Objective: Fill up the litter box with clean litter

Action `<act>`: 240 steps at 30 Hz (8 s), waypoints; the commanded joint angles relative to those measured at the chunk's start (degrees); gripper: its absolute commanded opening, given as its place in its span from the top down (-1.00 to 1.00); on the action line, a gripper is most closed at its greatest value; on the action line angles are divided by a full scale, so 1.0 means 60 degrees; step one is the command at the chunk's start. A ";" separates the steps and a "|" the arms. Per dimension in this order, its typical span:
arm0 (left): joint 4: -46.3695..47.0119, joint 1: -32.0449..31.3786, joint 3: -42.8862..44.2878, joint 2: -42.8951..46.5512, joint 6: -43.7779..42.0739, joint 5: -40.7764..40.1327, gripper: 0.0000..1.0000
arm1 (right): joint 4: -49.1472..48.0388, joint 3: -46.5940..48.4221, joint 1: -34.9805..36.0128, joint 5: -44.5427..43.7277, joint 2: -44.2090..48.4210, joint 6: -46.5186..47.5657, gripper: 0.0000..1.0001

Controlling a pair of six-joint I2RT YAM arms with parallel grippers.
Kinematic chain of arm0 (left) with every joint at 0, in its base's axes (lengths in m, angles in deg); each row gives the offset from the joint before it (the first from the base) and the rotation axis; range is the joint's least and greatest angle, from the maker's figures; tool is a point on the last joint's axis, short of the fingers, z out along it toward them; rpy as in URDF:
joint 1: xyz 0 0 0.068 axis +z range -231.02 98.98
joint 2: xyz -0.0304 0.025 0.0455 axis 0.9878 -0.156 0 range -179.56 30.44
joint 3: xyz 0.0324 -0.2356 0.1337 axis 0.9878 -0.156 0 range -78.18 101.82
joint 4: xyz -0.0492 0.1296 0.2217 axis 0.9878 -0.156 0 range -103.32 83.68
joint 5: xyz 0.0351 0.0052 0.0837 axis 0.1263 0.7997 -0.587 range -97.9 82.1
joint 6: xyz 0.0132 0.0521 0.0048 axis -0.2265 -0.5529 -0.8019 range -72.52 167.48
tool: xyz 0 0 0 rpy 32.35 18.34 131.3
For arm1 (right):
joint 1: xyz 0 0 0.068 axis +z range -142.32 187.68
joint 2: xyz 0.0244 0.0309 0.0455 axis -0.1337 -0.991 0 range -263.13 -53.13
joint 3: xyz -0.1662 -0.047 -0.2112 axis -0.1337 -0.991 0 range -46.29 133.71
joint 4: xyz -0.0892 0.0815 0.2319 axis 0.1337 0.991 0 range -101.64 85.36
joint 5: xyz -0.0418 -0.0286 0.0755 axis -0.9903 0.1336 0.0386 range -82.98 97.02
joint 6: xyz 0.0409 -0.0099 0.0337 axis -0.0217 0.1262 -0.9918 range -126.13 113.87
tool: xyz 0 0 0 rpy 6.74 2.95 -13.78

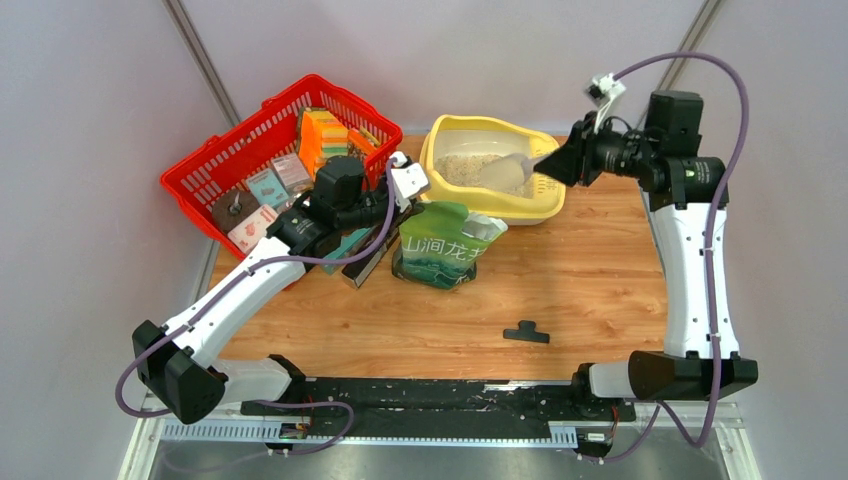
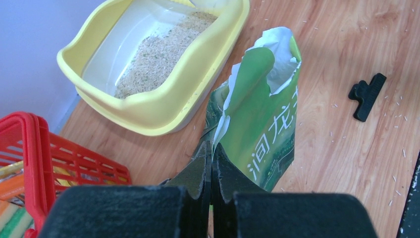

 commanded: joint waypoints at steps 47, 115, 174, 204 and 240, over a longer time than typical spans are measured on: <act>0.3456 -0.0030 -0.0856 0.1316 0.2839 0.0244 1.00 | -0.1025 -0.2400 0.4890 -0.7721 -0.2838 -0.3650 1.00; 0.0718 -0.0015 0.0390 0.0656 -0.2464 0.0113 1.00 | -0.2594 -0.3473 -0.1349 0.5992 -0.3674 -0.5261 1.00; 0.0337 0.0307 0.1049 -0.0515 -0.1205 -0.0795 1.00 | -0.3033 0.0464 -0.2213 0.6885 -0.6031 -0.6125 1.00; -0.0293 0.0336 0.1444 -0.0691 -0.1233 -0.0386 1.00 | -0.7313 0.3998 -0.3254 0.2596 -0.9226 -0.8181 1.00; 0.0658 0.0336 0.0229 0.0158 -0.0604 0.0229 1.00 | -0.3517 0.4174 -0.2595 -0.1698 -0.7000 -0.3372 1.00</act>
